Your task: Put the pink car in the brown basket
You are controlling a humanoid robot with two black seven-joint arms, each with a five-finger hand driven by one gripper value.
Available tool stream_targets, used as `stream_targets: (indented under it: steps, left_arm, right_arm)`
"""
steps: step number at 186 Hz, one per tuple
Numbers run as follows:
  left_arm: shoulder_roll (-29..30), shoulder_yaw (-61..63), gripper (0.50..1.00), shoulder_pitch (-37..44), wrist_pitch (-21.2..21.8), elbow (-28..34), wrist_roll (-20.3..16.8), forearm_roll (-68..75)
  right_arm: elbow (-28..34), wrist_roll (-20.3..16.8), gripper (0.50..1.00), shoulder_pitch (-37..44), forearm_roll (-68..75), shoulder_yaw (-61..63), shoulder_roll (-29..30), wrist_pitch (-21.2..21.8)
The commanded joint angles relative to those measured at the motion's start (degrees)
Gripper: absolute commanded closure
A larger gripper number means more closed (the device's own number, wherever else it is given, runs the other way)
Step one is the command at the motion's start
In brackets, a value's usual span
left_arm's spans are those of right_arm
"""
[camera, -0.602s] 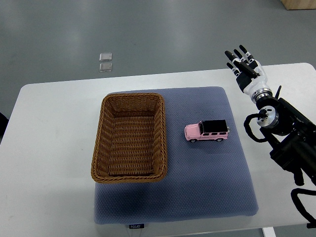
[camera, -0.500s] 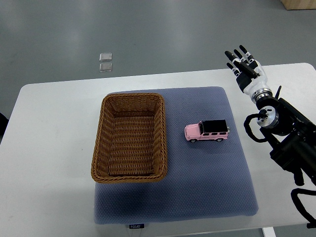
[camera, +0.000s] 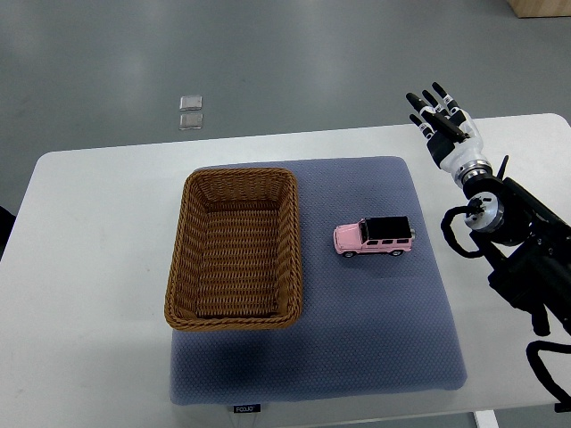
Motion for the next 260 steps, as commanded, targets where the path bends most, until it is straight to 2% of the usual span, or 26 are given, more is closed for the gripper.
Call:
stream_targets:
  steps: [1,114,173,192,215,260]
  left_arm:
    - [0.0,0.07,0.5,-0.01,-0.06,-0.09,0.03,-0.01]
    - [0.0,-0.01,0.5,-0.01,-0.06,-0.01,0.03,-0.01]
    - [0.0,-0.01,0.5,-0.01,-0.06,-0.01,0.03,-0.01]
    - [0.0,-0.01,0.5,-0.01,-0.06,-0.01,0.03,-0.01]
    - [0.0,-0.01,0.5,-0.01,-0.06,-0.01,0.03,-0.01]
    - [0.0,-0.01,0.5,-0.01,-0.06,-0.01,0.03,-0.01]
  right_arm:
    - [0.0,0.09,0.587,-0.09,0.0,0.11,0.08,0.05]
    - [0.0,0.0,0.587,0.44,0.0,0.11,-0.09,-0.04]
    - [1.41,-0.26,0.587,1.85,-0.53,-1.47,-3.43,-1.0]
    - [2.64,-0.44,0.587,3.25,-1.49,-6.57,-7.65,-0.48]
    - [8.17,-0.61,0.589,6.51,-4.31,-18.61,-15.21,0.05]
    - [21.36,-1.84,0.589,17.67,-15.82,-41.99,-31.82,6.2]
